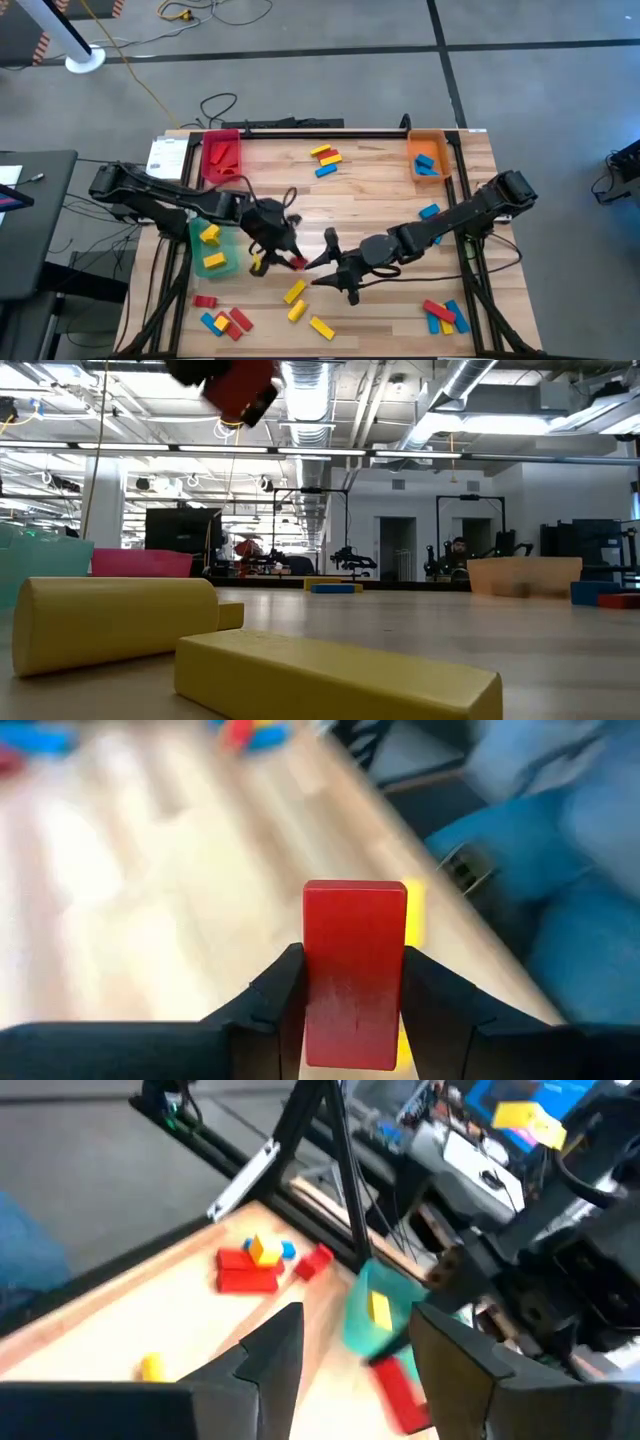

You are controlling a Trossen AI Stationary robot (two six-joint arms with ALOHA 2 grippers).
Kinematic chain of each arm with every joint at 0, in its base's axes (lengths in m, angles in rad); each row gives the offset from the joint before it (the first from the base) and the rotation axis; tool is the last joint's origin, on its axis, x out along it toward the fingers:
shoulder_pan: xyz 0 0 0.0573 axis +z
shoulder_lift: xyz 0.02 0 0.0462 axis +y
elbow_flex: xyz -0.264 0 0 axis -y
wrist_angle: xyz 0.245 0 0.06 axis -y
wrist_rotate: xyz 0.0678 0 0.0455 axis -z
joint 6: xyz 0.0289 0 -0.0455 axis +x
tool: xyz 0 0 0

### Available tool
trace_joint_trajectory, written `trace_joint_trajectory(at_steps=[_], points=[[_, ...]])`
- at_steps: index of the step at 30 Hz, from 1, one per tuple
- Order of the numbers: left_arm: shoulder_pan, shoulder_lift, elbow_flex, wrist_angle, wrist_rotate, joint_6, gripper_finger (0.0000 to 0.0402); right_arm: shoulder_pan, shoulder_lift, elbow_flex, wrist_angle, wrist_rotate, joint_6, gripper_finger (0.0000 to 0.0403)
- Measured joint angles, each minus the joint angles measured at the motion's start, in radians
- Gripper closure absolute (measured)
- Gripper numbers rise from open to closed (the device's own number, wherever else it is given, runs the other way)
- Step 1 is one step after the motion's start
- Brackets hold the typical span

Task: Sort blocks
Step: Put the red block into the red bin

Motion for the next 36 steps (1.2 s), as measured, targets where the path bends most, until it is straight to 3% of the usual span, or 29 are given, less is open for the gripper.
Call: trace_joint_trajectory(at_steps=[4,9,14,16,21,26,29,36], points=[[0.058,-0.065,0.0,-0.177,-0.127,0.037,0.028,0.028,-0.034,-0.001,-0.058,0.091,-0.017,0.0194],[0.158,-0.141,0.0,-0.421,-0.375,0.086,0.028,0.053,-0.079,-0.001,-0.124,0.139,-0.007,0.0193],[0.333,-0.187,-0.002,-0.629,-0.685,0.049,0.028,0.06,-0.087,-0.001,-0.226,0.14,0.079,0.0194],[0.437,-0.204,-0.014,-0.652,-0.74,0.028,0.028,0.063,-0.087,-0.001,-0.264,0.14,0.115,0.0194],[0.687,-0.233,-0.067,-0.622,-0.719,0.08,0.028,0.074,-0.077,-0.001,-0.33,0.141,0.188,0.0194],[0.905,-0.231,-0.122,-0.539,-0.629,0.166,0.028,0.105,-0.077,-0.001,-0.381,0.164,0.244,0.0194],[1.009,-0.214,-0.136,-0.499,-0.615,0.194,0.028,0.124,-0.077,-0.001,-0.402,0.165,0.274,0.0194],[1.194,-0.161,-0.153,-0.438,-0.457,0.229,0.028,0.163,-0.077,-0.001,-0.457,0.165,0.362,0.0194]])
